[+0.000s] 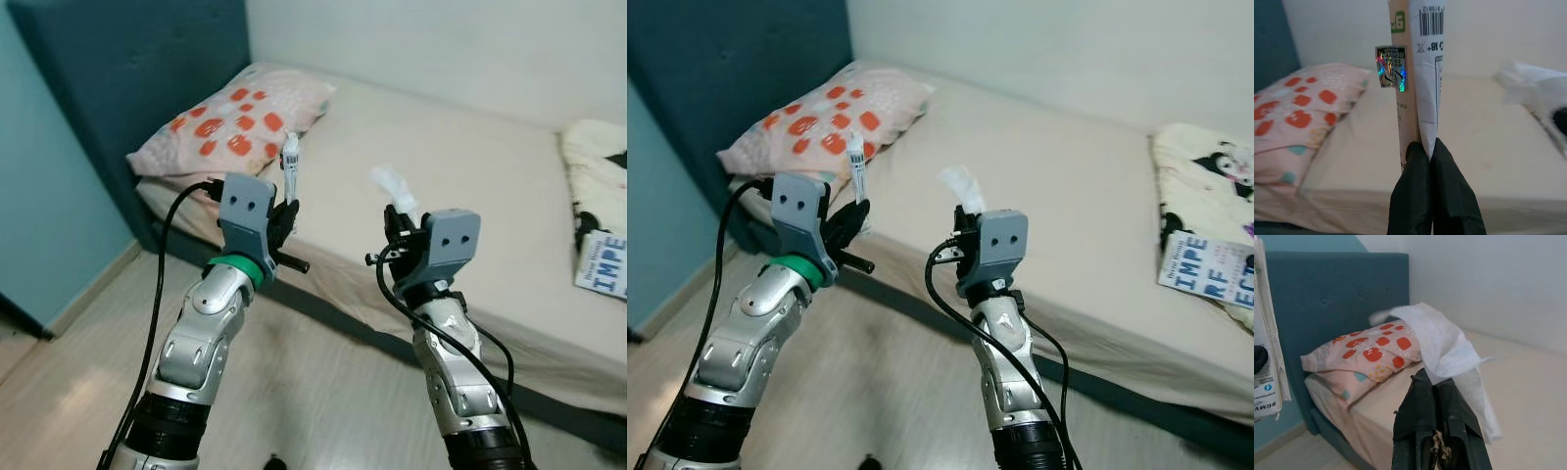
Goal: Clean up the room
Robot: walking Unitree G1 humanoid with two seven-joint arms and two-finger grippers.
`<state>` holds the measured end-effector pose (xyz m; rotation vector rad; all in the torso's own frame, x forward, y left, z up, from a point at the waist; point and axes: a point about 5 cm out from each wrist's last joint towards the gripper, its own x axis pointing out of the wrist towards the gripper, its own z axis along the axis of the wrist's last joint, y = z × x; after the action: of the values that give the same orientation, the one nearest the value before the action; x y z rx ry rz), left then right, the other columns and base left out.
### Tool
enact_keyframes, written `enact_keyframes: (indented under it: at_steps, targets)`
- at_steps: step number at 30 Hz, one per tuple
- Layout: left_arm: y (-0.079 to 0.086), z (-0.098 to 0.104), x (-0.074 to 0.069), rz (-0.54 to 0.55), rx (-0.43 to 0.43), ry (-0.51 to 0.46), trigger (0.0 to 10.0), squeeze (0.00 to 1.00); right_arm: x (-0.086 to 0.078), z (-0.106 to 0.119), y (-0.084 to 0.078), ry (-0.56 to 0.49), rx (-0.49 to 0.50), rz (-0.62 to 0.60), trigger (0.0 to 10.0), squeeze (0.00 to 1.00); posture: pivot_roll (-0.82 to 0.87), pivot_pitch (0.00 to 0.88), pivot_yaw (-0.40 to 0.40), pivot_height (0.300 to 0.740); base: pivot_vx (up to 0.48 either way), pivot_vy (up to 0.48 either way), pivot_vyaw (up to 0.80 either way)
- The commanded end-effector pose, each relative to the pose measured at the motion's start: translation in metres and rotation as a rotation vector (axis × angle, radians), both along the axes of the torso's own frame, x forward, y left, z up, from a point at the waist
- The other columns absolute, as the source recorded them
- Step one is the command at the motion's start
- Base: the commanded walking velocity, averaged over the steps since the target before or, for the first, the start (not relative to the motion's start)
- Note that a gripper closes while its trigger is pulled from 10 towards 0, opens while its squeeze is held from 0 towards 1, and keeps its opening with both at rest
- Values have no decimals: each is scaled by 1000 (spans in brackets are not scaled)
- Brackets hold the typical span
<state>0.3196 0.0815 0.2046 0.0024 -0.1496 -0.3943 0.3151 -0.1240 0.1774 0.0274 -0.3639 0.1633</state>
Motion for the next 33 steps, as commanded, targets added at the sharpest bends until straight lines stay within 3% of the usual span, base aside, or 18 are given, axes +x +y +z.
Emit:
enact_keyframes:
  at_steps: [1,8,9,10,12,14,16,17,19,20,22,27,30,33]
  targets:
    - [3,-6,0,10,22,25,10000,0,-1,-5,0,21,6,5,10000,0,-24,51,13,740,0,0,781]
    - [15,-23,-2,49,83,61,10000,0,-3,-17,6,61,-13,40,10000,0,-20,53,17,740,0,0,771]
    - [28,-39,-5,83,121,101,10000,0,-4,-31,9,105,-28,57,10000,0,-18,54,13,740,0,0,763]
    - [28,-39,-5,83,121,101,10000,0,-4,-31,9,105,-28,57,10000,0,-18,54,13,740,0,0,763]
    - [44,-58,-9,135,170,155,10000,0,-7,-52,10,171,-45,63,10000,0,-6,51,7,740,0,0,763]
    - [44,-58,-9,135,170,155,10000,0,-7,-52,10,171,-45,63,10000,0,-6,51,7,740,0,0,763]
    - [69,-88,-18,240,227,241,10000,0,-13,-79,9,257,-69,74,10000,0,7,47,-3,740,0,0,763]
    - [69,-88,-18,240,227,241,10000,0,-13,-79,9,257,-69,74,10000,0,7,47,-3,740,0,0,763]
    - [95,-115,-30,361,276,312,10000,0,-20,-103,7,340,-79,75,10000,0,9,43,-6,740,0,0,747]
    - [95,-115,-30,361,276,312,10000,0,-20,-103,7,340,-79,75,10000,0,9,43,-6,740,0,0,744]
    - [116,-135,-42,439,312,360,10000,0,-26,-121,3,408,-87,66,10000,0,16,40,-6,740,0,0,744]
    - [127,-147,-52,477,346,372,10000,0,-28,-125,3,423,-89,76,10000,0,15,37,-2,740,0,0,741]
    - [123,-147,-52,467,329,363,10000,0,-25,-120,5,395,-82,85,10000,0,15,35,-2,740,0,0,738]
    - [112,-139,-44,421,256,337,10000,0,-17,-111,6,353,-69,82,10000,0,18,30,-3,740,0,0,738]
